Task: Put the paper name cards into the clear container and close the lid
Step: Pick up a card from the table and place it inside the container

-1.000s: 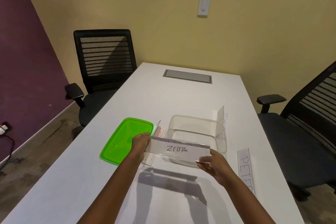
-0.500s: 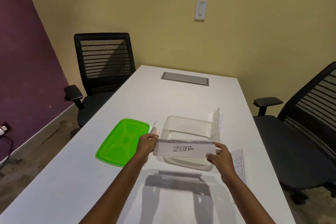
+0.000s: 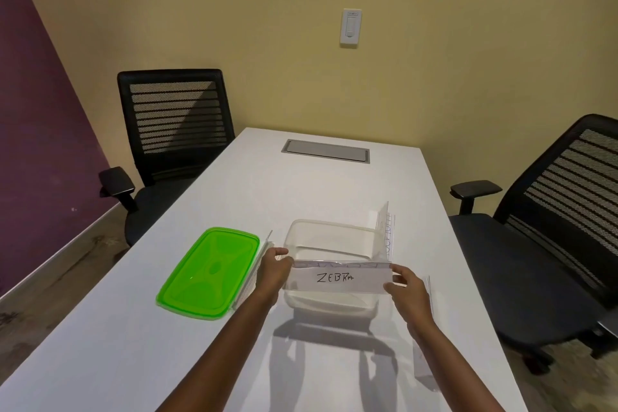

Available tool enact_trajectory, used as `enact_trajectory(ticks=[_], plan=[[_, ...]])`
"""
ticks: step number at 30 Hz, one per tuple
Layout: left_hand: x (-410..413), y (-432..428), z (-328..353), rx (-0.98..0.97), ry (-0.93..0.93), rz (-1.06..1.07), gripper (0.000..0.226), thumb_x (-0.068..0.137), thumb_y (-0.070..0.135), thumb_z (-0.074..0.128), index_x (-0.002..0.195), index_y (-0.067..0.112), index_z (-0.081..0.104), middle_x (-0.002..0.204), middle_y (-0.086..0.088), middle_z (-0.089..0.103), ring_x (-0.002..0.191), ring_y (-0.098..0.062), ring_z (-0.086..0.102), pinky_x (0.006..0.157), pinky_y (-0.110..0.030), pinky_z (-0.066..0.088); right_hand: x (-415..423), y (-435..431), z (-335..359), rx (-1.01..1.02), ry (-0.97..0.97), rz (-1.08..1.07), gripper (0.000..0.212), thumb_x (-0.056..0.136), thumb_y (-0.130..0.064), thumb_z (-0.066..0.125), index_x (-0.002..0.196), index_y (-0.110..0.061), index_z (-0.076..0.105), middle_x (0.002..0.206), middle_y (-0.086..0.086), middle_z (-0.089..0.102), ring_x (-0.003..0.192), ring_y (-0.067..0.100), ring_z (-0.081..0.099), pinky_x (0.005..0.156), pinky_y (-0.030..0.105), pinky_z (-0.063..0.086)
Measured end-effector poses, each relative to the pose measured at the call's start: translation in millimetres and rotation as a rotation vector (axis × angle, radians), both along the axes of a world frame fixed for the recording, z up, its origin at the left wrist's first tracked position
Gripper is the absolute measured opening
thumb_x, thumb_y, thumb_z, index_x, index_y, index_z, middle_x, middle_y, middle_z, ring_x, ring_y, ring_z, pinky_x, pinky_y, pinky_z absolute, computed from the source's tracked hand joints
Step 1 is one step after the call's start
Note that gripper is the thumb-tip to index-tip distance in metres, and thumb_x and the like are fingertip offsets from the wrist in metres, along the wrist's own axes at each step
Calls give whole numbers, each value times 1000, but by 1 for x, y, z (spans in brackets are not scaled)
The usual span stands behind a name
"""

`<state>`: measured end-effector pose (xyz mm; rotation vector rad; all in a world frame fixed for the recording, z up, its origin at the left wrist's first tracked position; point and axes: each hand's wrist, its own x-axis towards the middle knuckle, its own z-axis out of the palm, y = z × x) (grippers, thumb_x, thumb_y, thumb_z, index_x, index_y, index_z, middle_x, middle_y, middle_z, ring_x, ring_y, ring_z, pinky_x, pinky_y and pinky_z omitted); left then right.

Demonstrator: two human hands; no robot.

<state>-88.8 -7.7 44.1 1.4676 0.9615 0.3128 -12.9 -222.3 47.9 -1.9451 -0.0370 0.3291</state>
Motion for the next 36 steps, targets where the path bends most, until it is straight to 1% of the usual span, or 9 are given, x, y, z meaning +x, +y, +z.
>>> enact_trajectory(ticks=[3, 6, 9, 16, 19, 23, 26, 30, 36], plan=[[6, 3, 0, 17, 1, -4, 34, 85, 6, 51, 120, 5, 52, 121, -16, 57, 88, -23, 49, 76, -30, 42, 3, 3, -1, -25, 1, 7, 41, 86, 3, 53, 126, -4, 55, 125, 20, 57, 98, 24, 52, 81, 29, 38], [15, 10, 2, 45, -5, -28, 34, 86, 7, 52, 120, 5, 53, 102, -12, 56, 66, -19, 48, 56, -26, 39, 9, 10, -1, -44, -15, -20, 42, 86, 1, 53, 127, -4, 54, 125, 19, 57, 111, 30, 55, 84, 27, 38], [27, 18, 3, 47, -11, -55, 33, 86, 6, 51, 119, 4, 55, 82, -4, 55, 56, -15, 44, 55, -26, 37, 20, 18, 1, -55, -33, -58, 42, 86, 0, 54, 128, -3, 53, 126, 20, 57, 110, 28, 55, 82, 25, 36], [58, 23, 1, 70, 59, -215, 40, 89, 7, 47, 129, 5, 48, 134, -17, 53, 122, -32, 51, 85, -30, 41, 50, 45, -3, -135, 52, -80, 49, 88, -5, 52, 135, -1, 44, 137, 20, 50, 122, 30, 49, 93, 31, 39], [70, 24, -3, 99, 118, -256, 43, 89, 7, 47, 132, 4, 46, 137, -15, 50, 124, -30, 50, 100, -34, 42, 62, 56, -7, -195, 90, -98, 49, 87, -5, 52, 135, 0, 43, 137, 19, 49, 122, 34, 49, 99, 34, 40], [84, 24, -9, 136, 176, -288, 45, 89, 9, 46, 134, 4, 42, 139, -15, 48, 125, -30, 49, 103, -35, 41, 73, 68, -13, -280, 108, -107, 17, 86, -7, 50, 100, -11, 56, 118, 17, 41, 101, 32, 47, 82, 29, 36], [92, 23, -17, 199, 243, -328, 45, 89, 11, 44, 134, 6, 42, 139, -16, 46, 124, -30, 50, 104, -34, 41, 80, 76, -18, -319, 105, -98, 47, 88, -8, 50, 134, 1, 42, 137, 22, 38, 117, 37, 51, 93, 33, 42], [104, 20, -29, 215, 314, -363, 42, 90, 13, 42, 132, 8, 44, 138, -19, 39, 121, -32, 51, 103, -34, 44, 89, 84, -32, -309, 157, -47, 46, 87, -8, 50, 128, 9, 40, 101, 15, 52, 92, 25, 51, 82, 35, 46], [114, 18, -51, 244, 384, -403, 41, 90, 7, 39, 131, 8, 43, 138, -20, 34, 115, -30, 55, 94, -31, 47, 96, 93, -52, -266, 241, -54, 53, 85, -5, 49, 134, 6, 31, 115, 20, 57, 96, 28, 53, 76, 31, 42]])
